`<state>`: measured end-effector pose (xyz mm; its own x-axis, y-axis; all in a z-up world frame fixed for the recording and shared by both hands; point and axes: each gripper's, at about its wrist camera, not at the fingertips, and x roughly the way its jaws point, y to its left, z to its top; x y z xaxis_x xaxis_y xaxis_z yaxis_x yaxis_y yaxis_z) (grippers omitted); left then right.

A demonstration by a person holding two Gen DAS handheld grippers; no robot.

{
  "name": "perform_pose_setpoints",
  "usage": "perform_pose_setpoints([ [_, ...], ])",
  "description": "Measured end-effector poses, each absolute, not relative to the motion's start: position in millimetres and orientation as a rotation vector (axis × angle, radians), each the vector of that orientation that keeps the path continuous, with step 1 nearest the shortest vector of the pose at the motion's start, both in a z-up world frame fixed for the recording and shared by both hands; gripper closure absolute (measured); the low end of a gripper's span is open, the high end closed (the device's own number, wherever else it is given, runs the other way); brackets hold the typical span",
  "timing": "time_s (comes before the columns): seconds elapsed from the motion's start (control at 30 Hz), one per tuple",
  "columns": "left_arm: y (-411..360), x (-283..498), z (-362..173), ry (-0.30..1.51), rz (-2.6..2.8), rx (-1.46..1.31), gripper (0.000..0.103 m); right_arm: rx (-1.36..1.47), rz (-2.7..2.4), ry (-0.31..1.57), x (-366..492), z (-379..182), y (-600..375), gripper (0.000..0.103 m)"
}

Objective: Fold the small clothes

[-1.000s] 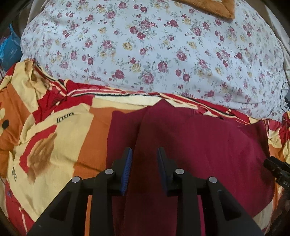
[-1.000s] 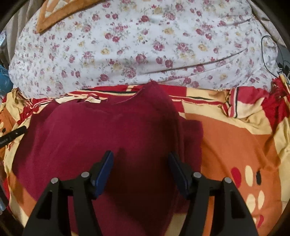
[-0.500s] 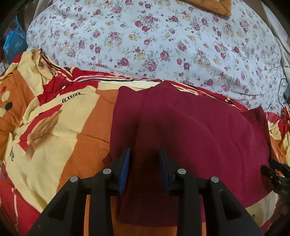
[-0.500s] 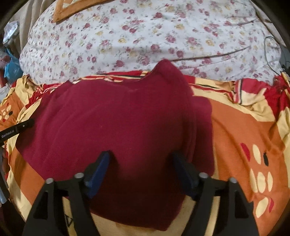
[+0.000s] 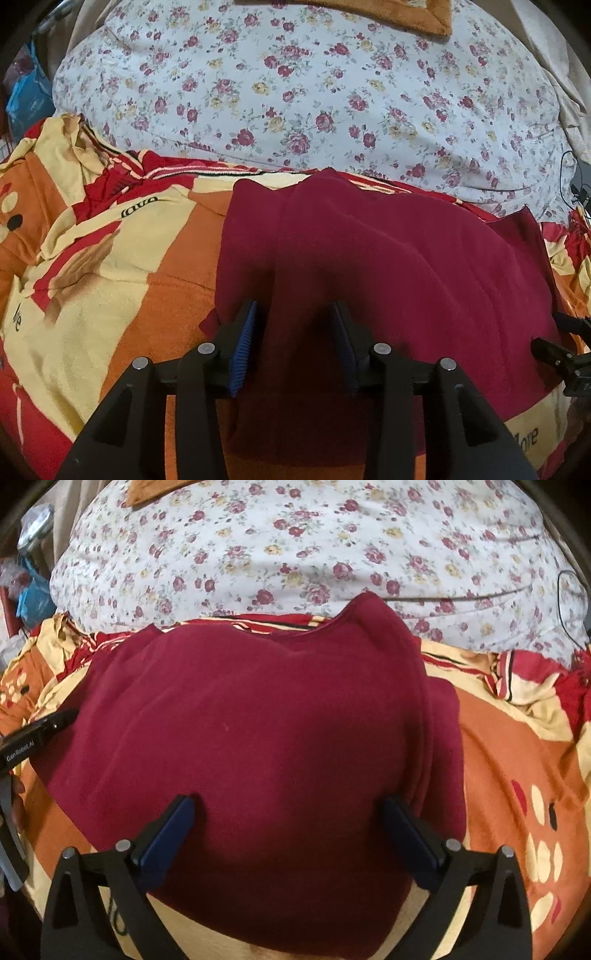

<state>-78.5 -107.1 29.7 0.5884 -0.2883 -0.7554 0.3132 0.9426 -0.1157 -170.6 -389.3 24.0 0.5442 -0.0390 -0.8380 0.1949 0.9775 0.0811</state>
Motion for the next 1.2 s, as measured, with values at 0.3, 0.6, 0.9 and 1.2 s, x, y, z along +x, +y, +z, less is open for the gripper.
perform_pose_setpoints([
  [0.3,-108.1,-82.1,28.0,0.839,-0.344,0.041,0.071,0.144,-0.18,0.986,-169.3,33.6,-381.2,0.001],
  [0.6,-111.4,-84.0,28.4,0.827,-0.335,0.058,0.07,0.246,-0.172,0.937,-162.4,46.8,-379.3,0.001],
  [0.9,-112.1,-84.1,27.3,0.823,-0.33,0.072,0.07,0.144,-0.216,0.96,-156.3,24.2,-366.3,0.0],
  [1.2,-112.7,-83.9,27.4,0.823,-0.329,0.077,0.069,0.163,-0.192,0.943,-151.8,41.7,-362.3,0.001],
])
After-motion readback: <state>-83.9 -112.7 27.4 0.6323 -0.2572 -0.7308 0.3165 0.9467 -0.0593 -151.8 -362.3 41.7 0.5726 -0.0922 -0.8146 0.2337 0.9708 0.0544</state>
